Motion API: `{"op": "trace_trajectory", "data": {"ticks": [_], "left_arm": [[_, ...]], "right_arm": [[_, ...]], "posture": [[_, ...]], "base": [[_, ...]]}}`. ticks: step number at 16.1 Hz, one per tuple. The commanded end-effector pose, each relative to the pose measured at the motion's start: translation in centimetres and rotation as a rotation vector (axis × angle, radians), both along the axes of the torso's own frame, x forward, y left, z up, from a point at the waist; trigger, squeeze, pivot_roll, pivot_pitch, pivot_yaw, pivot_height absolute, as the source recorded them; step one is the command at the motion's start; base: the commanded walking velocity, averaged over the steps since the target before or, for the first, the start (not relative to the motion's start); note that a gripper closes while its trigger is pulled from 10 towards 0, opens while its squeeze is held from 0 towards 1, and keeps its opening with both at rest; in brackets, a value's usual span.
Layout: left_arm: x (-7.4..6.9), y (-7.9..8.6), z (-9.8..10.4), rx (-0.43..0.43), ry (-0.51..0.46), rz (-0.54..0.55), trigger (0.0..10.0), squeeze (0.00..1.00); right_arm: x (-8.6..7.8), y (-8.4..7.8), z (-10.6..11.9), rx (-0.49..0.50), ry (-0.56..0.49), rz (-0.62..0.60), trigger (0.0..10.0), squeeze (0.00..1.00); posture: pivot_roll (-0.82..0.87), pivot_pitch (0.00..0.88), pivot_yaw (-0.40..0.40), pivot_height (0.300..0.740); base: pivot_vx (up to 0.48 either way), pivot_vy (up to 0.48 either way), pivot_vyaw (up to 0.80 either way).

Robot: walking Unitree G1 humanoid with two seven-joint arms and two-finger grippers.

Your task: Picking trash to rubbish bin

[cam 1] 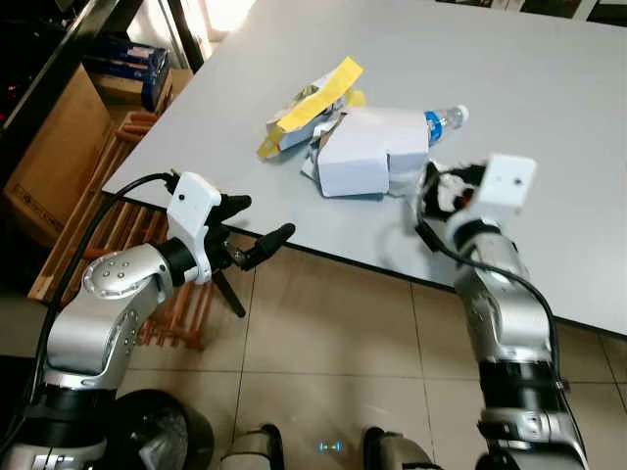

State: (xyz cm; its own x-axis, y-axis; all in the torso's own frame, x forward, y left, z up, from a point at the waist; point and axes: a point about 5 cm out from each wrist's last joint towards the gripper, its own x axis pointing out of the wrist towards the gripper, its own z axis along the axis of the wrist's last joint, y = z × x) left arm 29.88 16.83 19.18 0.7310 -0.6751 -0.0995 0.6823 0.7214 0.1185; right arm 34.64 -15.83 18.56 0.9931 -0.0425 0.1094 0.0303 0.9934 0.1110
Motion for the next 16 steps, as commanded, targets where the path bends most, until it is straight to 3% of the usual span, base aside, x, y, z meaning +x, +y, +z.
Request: {"op": "trace_trajectory", "data": {"ticks": [1, 8, 13, 16], "left_arm": [[-0.4, 0.6, -0.1, 0.014, 0.003, 0.019, 10.0, 0.00], [-0.8, 1.1, -0.2, 0.026, 0.008, 0.039, 10.0, 0.00], [-0.8, 1.0, -0.4, 0.031, 0.011, 0.037, 10.0, 0.00], [-0.6, 1.0, -0.2, 0.034, 0.007, 0.033, 10.0, 0.00]], "right_arm": [[0.3, 0.8, 0.1, 0.016, -0.014, 0.050, 10.0, 0.00], [1.2, 1.5, 0.9, 0.019, -0.041, 0.067, 10.0, 0.00], [-0.2, 0.2, 0.7, -0.053, -0.029, -0.116, 10.0, 0.00], [-0.8, 0.3, 2.1, -0.073, -0.110, -0.150, 10.0, 0.00]], "posture": [[0.16, 0.234, 0.057, 0.740], [0.19, 0.242, 0.048, 0.740], [0.18, 0.236, 0.050, 0.740], [0.18, 0.232, 0.054, 0.740]], "base": [[0.000, 0.000, 0.00], [0.000, 0.000, 0.00], [0.000, 0.000, 0.00], [0.000, 0.000, 0.00]]}}
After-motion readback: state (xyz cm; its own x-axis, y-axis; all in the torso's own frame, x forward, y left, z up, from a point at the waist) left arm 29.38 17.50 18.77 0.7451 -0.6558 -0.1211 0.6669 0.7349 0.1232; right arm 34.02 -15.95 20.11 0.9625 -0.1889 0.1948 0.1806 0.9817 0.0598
